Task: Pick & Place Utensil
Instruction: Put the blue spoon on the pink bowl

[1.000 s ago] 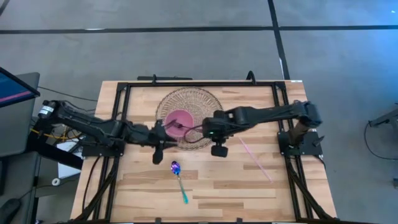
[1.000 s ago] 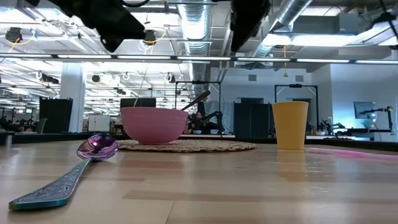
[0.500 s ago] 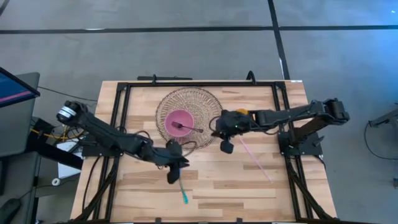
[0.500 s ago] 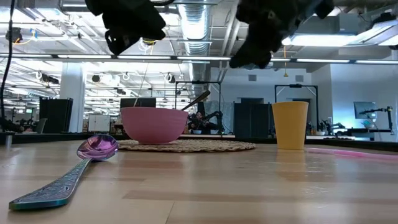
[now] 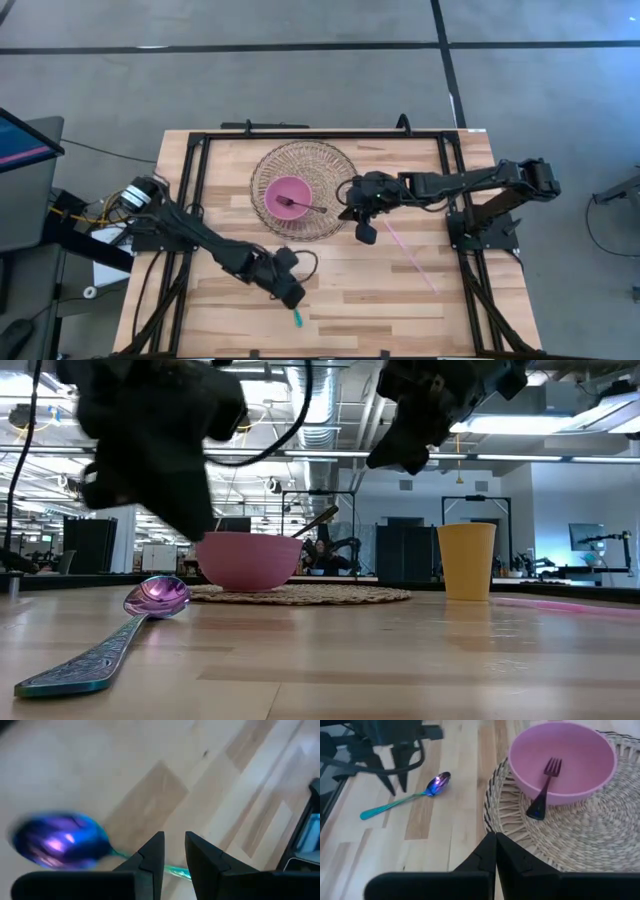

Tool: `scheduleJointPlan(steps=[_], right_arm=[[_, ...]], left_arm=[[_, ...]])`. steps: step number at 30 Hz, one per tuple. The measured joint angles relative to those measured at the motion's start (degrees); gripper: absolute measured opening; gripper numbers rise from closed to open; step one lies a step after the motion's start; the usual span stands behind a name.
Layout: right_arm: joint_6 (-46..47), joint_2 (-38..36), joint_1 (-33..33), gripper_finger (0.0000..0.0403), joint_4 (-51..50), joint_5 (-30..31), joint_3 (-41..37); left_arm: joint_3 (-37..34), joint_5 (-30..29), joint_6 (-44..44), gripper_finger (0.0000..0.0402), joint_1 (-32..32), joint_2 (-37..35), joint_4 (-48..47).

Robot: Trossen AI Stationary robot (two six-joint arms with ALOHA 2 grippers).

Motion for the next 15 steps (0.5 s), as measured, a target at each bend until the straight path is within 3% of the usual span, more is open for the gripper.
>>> scheduleJointPlan(steps=[7,15], right_arm=[[-1.44,-0.31,-1.68,0.0001,0.07,-0.02,0.02],[-1.49,-0.31,-2.20,0.0001,-2.24,-0.02,0.02]], left_arm=[[-0.02,0.19,-16.36,0.0077,-1.78,3.25,0.29],[-0.02,3.01,-26.01,0.0077,-2.10,5.93,0.52]])
